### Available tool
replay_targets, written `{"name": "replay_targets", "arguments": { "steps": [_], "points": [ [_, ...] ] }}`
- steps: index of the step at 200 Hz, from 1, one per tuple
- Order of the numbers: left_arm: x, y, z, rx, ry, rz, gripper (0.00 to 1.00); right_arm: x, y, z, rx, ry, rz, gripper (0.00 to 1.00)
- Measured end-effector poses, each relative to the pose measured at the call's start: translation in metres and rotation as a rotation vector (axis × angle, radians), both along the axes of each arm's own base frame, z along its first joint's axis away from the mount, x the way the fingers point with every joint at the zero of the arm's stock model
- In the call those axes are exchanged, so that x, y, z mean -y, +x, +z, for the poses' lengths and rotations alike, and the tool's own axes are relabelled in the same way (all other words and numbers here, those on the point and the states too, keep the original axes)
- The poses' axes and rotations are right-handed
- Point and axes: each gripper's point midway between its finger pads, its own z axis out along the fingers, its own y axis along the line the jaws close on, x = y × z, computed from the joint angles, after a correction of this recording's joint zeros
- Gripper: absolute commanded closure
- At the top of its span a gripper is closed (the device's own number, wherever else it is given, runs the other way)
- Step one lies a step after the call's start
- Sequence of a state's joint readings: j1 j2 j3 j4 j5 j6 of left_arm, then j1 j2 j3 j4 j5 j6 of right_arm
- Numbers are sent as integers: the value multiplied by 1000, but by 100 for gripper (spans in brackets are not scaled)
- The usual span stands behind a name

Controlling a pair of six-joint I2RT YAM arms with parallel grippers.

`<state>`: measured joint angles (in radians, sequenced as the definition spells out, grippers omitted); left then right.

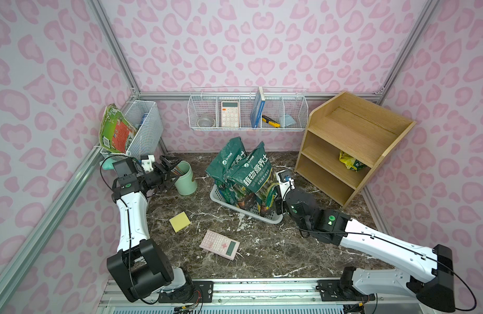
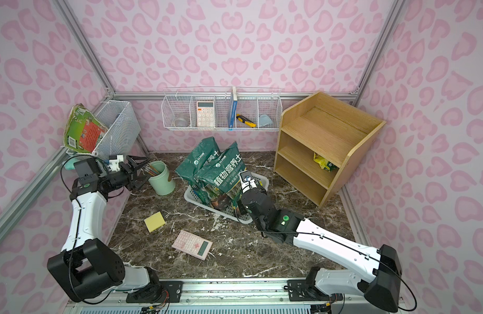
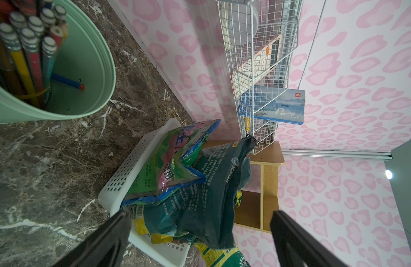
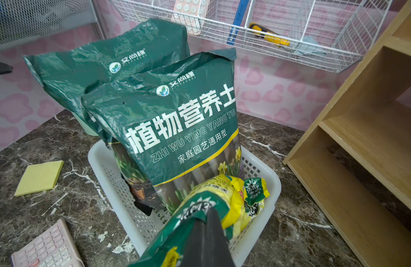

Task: Take down the fertilizer bag from the shelf
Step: Place the fertilizer bag in the storage box.

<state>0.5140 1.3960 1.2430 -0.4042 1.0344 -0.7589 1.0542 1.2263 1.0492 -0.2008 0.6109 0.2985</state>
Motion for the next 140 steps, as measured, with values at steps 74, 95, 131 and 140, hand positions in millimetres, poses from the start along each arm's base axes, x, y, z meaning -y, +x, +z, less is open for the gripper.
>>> {"name": "replay_targets", "arguments": {
  "steps": [74, 95, 131, 140],
  "points": [
    [0, -1, -1, -8, -5, 0, 1, -11, -14, -21, -46, -38, 28, 100],
    [1, -1, -1, -9, -6, -1, 1, -16, -30, -11, -33, -8, 75, 100],
    [0, -1, -1, -9, -5, 0, 1, -22, -43, -5, -19, 22, 118, 100],
    [0, -1, -1, -10, -6, 0, 1, -21, -42, -6, -19, 21, 113, 100]
  ]
}}
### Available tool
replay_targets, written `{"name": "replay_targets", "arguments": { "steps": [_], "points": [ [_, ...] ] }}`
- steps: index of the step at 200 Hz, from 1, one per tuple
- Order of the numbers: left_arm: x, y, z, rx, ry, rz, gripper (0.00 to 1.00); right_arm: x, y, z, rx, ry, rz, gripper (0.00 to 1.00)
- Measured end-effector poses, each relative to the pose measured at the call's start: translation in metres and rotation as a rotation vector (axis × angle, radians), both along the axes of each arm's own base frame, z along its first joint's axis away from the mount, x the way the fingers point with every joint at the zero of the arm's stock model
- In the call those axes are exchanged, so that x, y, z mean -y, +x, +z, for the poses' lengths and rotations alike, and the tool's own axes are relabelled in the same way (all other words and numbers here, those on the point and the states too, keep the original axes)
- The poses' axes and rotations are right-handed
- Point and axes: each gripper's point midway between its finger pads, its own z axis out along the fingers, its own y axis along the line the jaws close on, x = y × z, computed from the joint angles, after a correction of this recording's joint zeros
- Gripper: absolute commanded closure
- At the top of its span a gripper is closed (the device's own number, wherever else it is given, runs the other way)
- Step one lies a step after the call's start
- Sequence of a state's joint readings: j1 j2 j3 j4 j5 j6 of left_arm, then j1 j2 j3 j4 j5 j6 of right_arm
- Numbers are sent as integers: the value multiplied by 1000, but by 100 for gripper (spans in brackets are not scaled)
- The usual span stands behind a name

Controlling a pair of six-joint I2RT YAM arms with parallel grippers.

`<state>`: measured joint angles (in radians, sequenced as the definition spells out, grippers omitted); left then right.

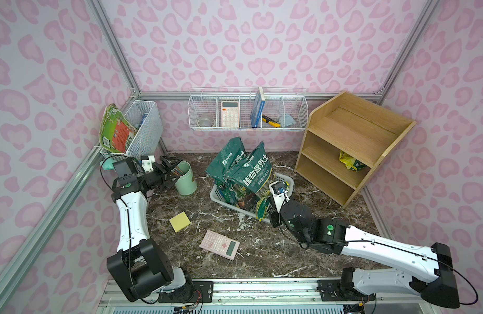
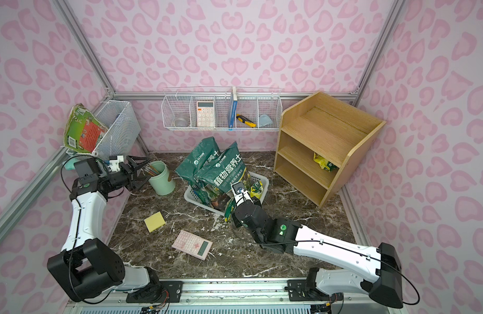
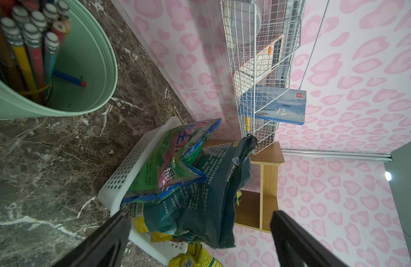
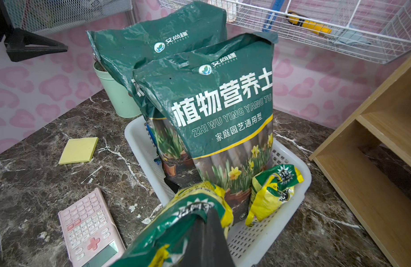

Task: Take down the fertilizer bag from the shelf
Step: Place the fertilizer bag in the storage box.

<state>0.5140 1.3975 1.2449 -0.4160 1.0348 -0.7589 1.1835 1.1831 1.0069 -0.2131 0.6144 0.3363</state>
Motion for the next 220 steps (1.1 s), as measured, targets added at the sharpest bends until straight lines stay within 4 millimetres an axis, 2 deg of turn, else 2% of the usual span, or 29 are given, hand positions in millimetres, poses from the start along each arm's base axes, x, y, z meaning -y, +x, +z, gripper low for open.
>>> {"name": "replay_targets", "arguments": {
  "steps": [30, 55, 102, 134, 220],
  "points": [
    [0, 0, 0, -1, 0, -1, 1, 4, 10, -10, -13, -17, -44, 100],
    [1, 0, 0, -1, -1, -2, 1, 14, 26, -24, -42, -42, -106, 100],
    [1, 0, 0, -1, 0, -4, 1, 32, 46, -37, -89, -32, -179, 100],
    [2, 0, 0, 0, 1, -7, 1, 40, 57, -68, -153, -51, -204, 100],
    [2, 1, 0, 2, 2, -8, 1, 11, 85, -118, -243, -130, -272, 100]
  ]
}}
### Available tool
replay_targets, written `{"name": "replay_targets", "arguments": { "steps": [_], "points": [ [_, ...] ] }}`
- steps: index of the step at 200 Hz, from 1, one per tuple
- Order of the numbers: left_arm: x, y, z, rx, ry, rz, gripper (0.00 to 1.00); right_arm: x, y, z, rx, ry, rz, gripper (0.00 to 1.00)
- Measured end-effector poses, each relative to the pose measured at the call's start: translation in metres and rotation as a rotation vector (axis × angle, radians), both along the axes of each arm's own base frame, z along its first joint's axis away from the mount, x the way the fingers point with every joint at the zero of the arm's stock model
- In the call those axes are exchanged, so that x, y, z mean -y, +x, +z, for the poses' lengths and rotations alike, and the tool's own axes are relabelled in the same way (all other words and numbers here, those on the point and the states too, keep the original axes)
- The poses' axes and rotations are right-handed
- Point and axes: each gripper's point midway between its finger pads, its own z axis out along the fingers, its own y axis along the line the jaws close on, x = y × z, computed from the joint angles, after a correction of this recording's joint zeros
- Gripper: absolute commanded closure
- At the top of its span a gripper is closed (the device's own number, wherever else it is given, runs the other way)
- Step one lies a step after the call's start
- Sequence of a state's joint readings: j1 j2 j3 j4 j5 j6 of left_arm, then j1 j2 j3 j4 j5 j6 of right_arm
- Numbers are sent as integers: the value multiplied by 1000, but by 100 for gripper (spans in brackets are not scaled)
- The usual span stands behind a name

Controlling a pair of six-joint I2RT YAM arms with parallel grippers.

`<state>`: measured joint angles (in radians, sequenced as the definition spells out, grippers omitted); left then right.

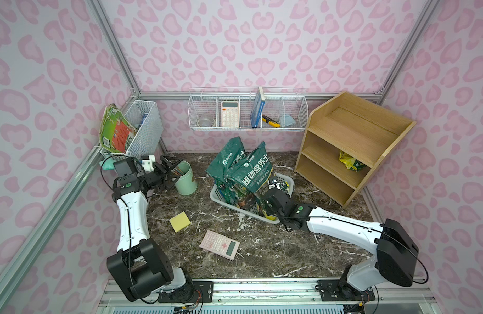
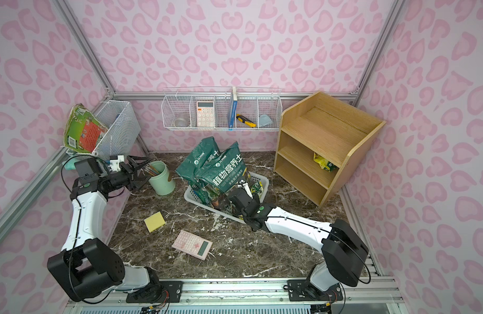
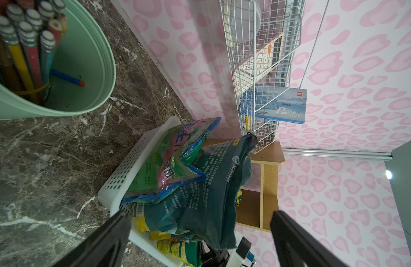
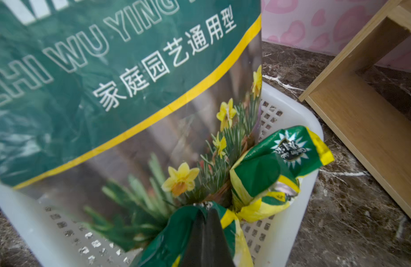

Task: Take down the fertilizer bag from the shelf
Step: Place the fertilizer bag in the storage box, then pick up the fertilizer bag from the shelf.

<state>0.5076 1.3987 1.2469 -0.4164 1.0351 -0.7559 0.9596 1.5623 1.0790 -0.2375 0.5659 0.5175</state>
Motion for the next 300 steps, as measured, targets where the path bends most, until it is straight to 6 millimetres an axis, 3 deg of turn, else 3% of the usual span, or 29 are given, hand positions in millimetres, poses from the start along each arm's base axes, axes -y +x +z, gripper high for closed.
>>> {"name": "replay_targets", "arguments": {
  "steps": [28, 76, 89, 120, 145, 168, 190, 229, 274, 300],
  "points": [
    [0, 0, 0, 0, 0, 0, 1, -2, 2, -7, -10, -31, -25, 100],
    [1, 0, 0, 0, 0, -3, 1, 3, -7, 3, 24, -64, -53, 100],
    [1, 0, 0, 0, 0, -3, 1, 4, -11, 9, 38, -64, -57, 89],
    [1, 0, 0, 0, 0, -3, 1, 5, -24, 32, 109, -89, -53, 50],
    [1, 0, -1, -2, -1, -3, 1, 12, -31, 52, 191, -143, -85, 35],
    [3, 1, 0, -1, -1, -9, 1, 36, -26, 73, 265, -195, -189, 31],
    [6, 1, 0, 0, -2, -17, 1, 74, -9, 87, 297, -228, -341, 32],
    [12, 1, 0, -2, 2, -34, 1, 158, 43, 102, 277, -267, -678, 33],
    [22, 0, -2, -16, 14, -71, 1, 183, 90, 98, 249, -431, -777, 34],
    [16, 1, -5, -24, 10, -56, 1, 212, 123, 84, 192, -529, -849, 39]
  ]
}}
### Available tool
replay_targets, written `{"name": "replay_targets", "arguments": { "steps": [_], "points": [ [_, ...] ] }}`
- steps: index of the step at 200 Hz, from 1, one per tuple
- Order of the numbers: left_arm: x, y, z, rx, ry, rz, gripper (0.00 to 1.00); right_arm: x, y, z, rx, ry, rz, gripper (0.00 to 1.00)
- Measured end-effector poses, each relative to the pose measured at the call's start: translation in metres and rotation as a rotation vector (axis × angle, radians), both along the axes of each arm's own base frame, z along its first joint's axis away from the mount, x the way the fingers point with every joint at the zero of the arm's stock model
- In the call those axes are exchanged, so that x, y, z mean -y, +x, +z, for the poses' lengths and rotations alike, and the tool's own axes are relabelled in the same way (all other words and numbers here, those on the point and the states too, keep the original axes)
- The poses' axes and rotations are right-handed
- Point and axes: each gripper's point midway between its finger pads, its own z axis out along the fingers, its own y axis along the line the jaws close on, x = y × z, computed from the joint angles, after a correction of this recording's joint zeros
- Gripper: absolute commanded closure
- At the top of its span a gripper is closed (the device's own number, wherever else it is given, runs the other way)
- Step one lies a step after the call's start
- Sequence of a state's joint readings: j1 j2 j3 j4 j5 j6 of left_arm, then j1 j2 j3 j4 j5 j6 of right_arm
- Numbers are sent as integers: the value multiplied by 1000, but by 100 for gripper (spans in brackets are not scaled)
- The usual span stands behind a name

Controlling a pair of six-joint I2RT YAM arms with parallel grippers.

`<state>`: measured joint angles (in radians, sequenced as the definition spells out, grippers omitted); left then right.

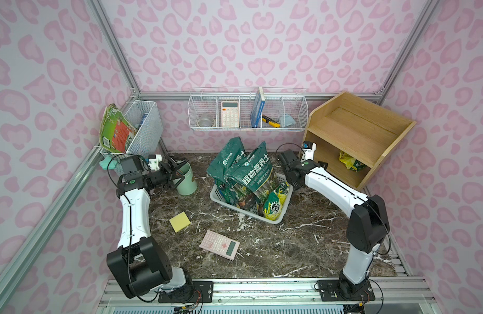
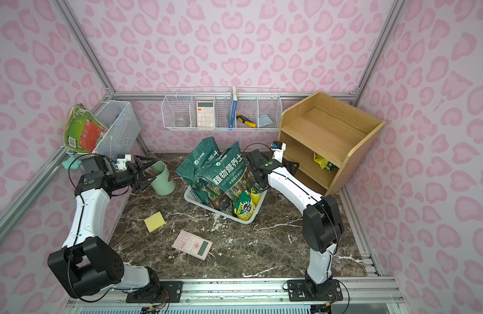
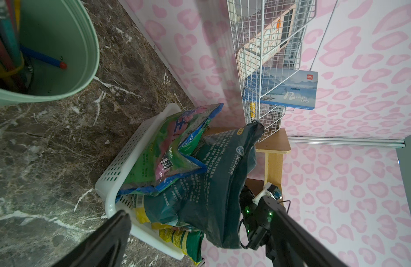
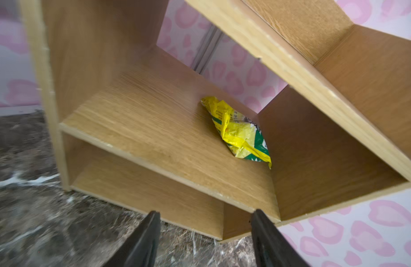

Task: Take down the fertilizer bag from the shelf
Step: Pick up the fertilizer bag from the shelf.

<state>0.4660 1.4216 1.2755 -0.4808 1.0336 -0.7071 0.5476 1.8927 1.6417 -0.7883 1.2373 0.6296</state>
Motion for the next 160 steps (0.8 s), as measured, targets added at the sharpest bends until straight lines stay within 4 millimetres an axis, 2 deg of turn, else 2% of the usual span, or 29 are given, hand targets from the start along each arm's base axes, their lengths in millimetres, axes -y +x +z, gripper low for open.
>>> {"name": "replay_targets", "arguments": {
  "steps": [16, 33, 62, 93, 131, 160],
  "points": [
    [-3, 0, 0, 1, 1, 7, 1, 15, 12, -19, -78, -52, -30, 44],
    [-3, 0, -1, -1, 2, 9, 1, 29, 19, -40, -155, -79, -49, 44],
    [10, 0, -3, -12, 14, -22, 1, 45, 23, -57, -229, -95, -65, 42],
    [25, -2, 0, -10, 42, -66, 1, 45, 23, -53, -237, -105, -59, 42],
    [22, -3, -3, -25, 62, -56, 1, 49, 19, -29, -197, -114, -70, 37],
    [22, -4, -5, -34, 66, -52, 1, 50, 28, -20, -210, -142, -79, 37]
  ]
}}
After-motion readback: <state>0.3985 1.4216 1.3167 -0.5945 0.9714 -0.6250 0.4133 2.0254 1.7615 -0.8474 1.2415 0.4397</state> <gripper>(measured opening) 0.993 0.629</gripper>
